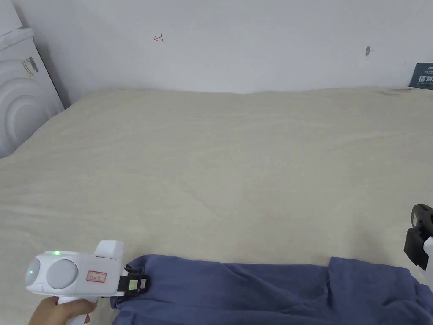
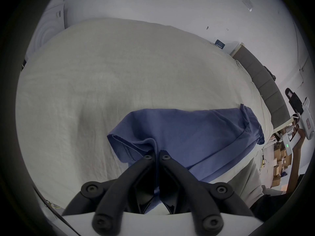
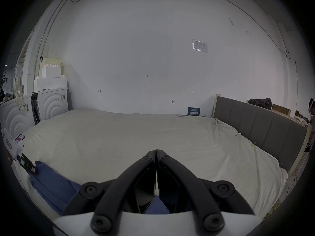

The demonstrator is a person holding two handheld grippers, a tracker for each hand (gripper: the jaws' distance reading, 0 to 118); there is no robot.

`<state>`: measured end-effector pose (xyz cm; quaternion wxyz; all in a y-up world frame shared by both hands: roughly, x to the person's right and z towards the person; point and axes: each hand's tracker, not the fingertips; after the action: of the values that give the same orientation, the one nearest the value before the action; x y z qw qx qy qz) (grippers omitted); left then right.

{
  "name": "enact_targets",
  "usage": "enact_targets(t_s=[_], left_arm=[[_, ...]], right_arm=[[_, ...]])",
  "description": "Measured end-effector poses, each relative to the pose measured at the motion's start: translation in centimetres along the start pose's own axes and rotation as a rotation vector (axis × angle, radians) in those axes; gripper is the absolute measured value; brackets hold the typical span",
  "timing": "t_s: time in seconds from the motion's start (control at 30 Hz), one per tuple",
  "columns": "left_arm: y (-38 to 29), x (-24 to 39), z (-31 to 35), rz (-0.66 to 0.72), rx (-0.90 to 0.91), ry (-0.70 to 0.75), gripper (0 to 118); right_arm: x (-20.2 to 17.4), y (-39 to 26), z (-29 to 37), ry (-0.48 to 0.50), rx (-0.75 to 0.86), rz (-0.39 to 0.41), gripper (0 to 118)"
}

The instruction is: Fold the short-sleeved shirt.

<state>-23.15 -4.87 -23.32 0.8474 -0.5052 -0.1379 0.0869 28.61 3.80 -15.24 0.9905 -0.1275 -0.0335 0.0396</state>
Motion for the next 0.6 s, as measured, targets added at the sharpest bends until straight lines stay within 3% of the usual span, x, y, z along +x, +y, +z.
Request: enact_targets(t_s=[0.3, 0.6], left_arm=[[2.6, -1.1, 4.0, 0.011, 0.012, 0.011, 0], [2.6, -4.0, 7.5, 0.090, 0.015, 0.156, 0]], right_arm=[[0.4, 0.4, 0.3, -0.008, 0.013, -0.005, 0], [1.3, 0.2, 0.5, -0.018, 0.012, -0.014, 0]])
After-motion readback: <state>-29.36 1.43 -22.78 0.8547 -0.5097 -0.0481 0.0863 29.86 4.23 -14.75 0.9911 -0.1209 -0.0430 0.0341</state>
